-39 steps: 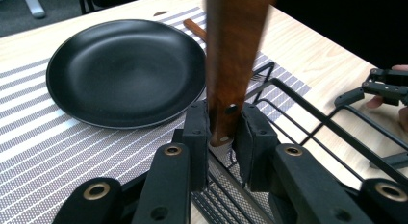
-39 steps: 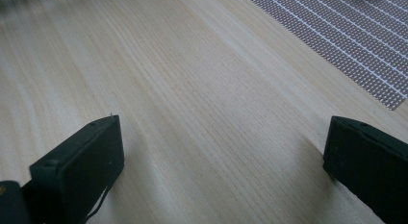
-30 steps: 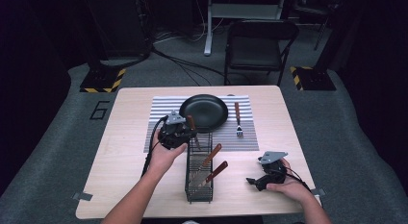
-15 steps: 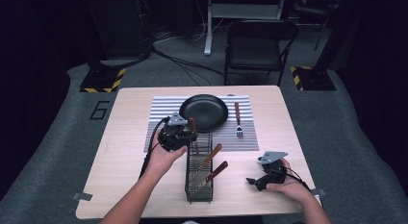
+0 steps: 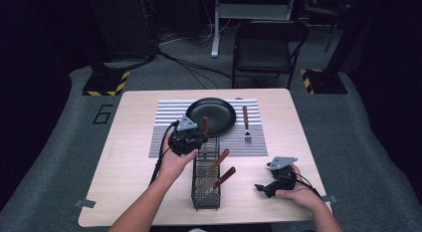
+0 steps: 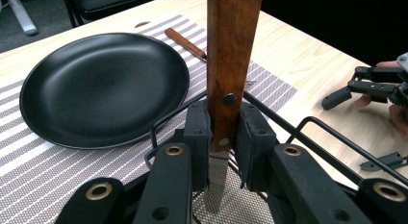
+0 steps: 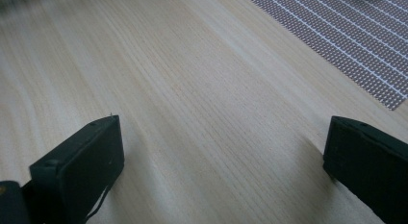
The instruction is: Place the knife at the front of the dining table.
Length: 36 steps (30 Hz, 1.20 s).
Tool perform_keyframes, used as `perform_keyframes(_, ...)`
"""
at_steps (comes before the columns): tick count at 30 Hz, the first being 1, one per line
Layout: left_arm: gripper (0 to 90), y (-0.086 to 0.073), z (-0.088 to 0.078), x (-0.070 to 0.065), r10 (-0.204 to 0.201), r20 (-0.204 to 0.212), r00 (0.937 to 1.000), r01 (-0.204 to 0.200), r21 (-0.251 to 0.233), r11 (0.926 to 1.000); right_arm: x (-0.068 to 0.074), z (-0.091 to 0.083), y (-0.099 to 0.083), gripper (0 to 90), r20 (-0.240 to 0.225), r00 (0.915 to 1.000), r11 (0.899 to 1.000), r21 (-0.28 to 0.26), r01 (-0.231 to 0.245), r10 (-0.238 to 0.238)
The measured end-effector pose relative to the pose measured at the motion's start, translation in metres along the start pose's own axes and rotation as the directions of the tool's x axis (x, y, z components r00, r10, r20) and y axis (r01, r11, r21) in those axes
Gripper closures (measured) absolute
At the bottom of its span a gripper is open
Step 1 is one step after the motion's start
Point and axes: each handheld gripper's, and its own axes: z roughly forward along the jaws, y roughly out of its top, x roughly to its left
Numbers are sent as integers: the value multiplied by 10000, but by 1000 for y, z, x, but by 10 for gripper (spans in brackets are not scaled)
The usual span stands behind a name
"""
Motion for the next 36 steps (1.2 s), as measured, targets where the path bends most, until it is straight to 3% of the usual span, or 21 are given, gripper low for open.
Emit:
perform_keyframes(6, 766, 7, -10, 1, -98, -50, 9999, 98, -51, 9999, 0, 0, 0, 0, -2, 10000, 10000, 12, -4, 4)
perform_keyframes(36, 766, 58, -58, -6, 364, -409, 9985, -394, -744, 9964, 0, 0, 0, 0, 0, 10000, 10000, 1, -7, 7)
